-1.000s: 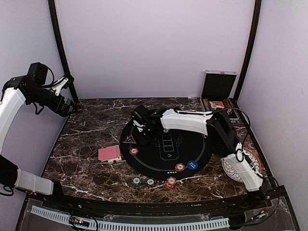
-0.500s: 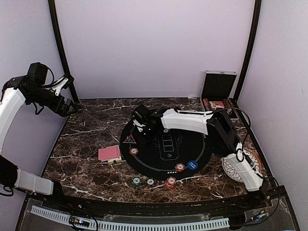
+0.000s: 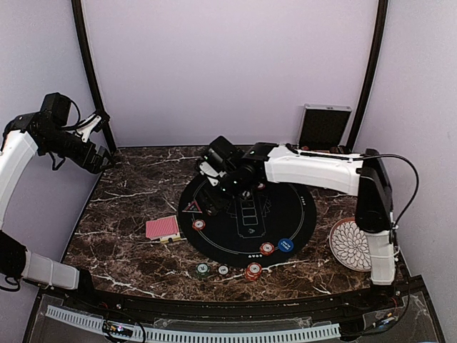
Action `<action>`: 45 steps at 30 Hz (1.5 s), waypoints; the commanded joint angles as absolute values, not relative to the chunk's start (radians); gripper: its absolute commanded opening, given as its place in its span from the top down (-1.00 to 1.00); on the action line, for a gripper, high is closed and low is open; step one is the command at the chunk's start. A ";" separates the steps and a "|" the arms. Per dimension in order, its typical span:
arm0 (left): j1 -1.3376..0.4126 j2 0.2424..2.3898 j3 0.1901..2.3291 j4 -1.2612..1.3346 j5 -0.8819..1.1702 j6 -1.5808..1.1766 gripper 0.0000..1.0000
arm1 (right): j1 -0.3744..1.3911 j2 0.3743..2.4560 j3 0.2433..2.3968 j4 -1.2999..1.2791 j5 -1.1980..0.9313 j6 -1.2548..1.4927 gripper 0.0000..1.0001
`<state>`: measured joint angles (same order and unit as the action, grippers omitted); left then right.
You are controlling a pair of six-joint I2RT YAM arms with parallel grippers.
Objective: Distribute texas hold em gaming equipment
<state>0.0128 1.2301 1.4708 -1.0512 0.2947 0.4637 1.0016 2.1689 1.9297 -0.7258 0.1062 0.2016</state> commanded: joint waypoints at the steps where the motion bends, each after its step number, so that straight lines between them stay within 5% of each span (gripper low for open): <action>1: 0.008 1.207 1.476 -1.075 0.305 0.462 -0.98 | 1.124 2.023 1.719 -0.723 0.104 0.164 -0.44; 10: 0.008 1.210 1.480 -1.077 0.314 0.459 -0.98 | 1.247 1.925 1.491 -0.705 0.009 0.176 -0.56; 34: 0.008 1.230 1.502 -1.089 0.316 0.461 -0.98 | 1.252 2.005 1.462 -0.701 -0.043 0.115 -0.61; 45: 0.008 1.226 1.499 -1.089 0.308 0.464 -0.98 | 1.252 2.047 1.473 -0.681 -0.031 0.115 -0.40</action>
<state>0.0124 1.2320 1.4734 -1.0531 0.2985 0.4633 1.2491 2.0281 1.4723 -0.7033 -0.0307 0.1173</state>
